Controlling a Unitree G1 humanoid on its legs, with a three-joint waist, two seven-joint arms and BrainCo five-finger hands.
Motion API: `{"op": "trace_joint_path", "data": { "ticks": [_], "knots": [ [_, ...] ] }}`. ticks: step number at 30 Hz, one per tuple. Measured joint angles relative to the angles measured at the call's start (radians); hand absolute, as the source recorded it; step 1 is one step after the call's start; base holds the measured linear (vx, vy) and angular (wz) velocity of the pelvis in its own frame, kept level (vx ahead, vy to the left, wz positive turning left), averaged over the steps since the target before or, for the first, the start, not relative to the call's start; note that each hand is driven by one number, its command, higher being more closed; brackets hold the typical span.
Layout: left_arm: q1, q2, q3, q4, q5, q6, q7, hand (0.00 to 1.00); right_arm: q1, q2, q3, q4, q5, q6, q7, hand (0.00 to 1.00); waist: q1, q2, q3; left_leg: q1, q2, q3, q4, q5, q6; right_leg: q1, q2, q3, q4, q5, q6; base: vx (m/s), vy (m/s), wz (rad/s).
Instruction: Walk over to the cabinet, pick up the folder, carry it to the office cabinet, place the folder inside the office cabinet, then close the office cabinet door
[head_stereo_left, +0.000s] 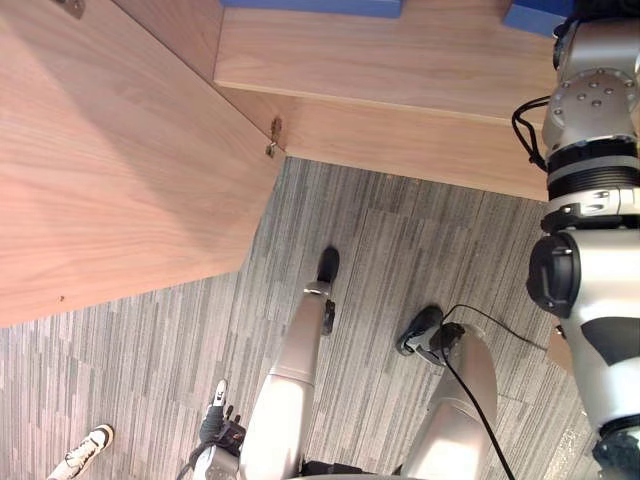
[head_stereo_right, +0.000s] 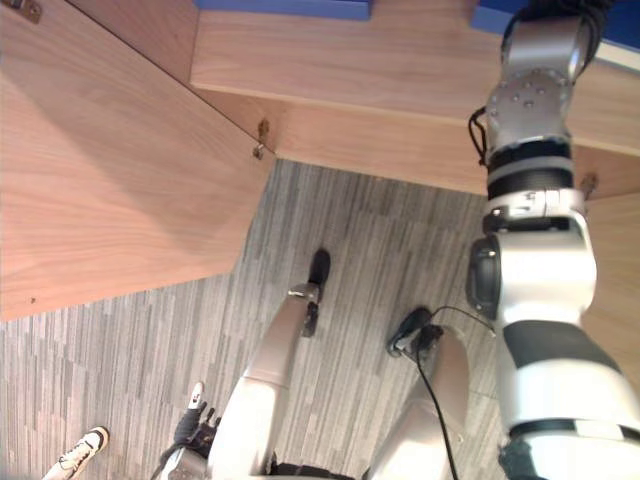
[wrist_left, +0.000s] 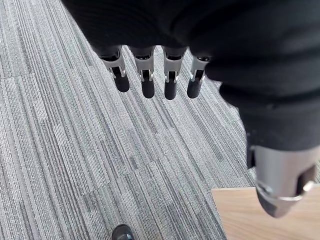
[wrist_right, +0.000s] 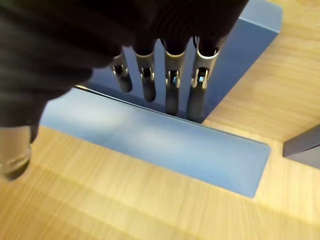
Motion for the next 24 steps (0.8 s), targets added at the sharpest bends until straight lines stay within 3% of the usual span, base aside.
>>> {"op": "trace_joint_path", "data": {
  "ticks": [6,18,20,24],
  "knots": [
    [-0.003,0.0,0.0,0.002,-0.001,0.0,0.001,0.0,-0.001,0.003,-0.005,0.011,0.04,-0.009,-0.003,0.0,0.001,-0.008,-0.004,0.056,0.01,0.01,-0.071,0.02,0.01,0.049,0.007,-0.022,-0.061,0.021,-0.016,0.12,-0.007,-0.02],
    [-0.003,0.001,-0.002,-0.007,-0.009,-0.002,0.011,0.0,-0.001,0.022,-0.072,0.022,0.037,-0.013,-0.055,0.0,0.003,-0.012,-0.008,0.173,0.027,0.032,-0.185,0.041,0.02,0.155,0.038,-0.031,-0.184,0.061,-0.004,0.09,0.001,-0.06],
    [-0.003,0.002,-0.002,-0.007,-0.009,-0.002,0.011,0.0,-0.001,0.02,-0.069,0.036,0.024,0.002,-0.058,0.0,0.0,-0.012,-0.01,0.188,0.028,0.038,-0.193,0.042,0.02,0.169,0.039,-0.032,-0.2,0.065,-0.001,0.08,0.011,-0.04],
    [-0.003,0.004,-0.002,-0.01,-0.009,-0.008,0.007,0.0,0.002,-0.001,0.022,0.108,-0.104,0.079,-0.061,0.0,-0.01,-0.012,-0.03,0.197,0.036,0.047,-0.196,0.041,0.02,0.189,0.048,-0.037,-0.231,0.079,0.003,0.06,0.011,-0.06]
  ]
}}
